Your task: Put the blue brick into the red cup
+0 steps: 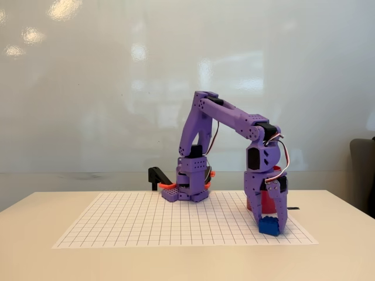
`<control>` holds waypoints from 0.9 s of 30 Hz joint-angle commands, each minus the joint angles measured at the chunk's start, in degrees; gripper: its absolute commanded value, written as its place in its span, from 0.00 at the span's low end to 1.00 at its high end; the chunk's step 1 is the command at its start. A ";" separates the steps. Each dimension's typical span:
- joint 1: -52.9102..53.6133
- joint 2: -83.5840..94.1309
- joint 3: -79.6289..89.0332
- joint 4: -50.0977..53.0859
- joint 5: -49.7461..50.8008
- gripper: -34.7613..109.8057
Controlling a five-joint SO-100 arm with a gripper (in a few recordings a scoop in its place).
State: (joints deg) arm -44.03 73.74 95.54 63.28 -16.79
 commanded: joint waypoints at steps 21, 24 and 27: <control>15.56 41.13 -3.34 6.86 2.02 0.24; 16.26 46.93 -4.04 11.87 2.46 0.24; 14.24 53.00 -2.90 17.58 3.25 0.24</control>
State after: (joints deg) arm -28.12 115.49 95.62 74.62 -13.62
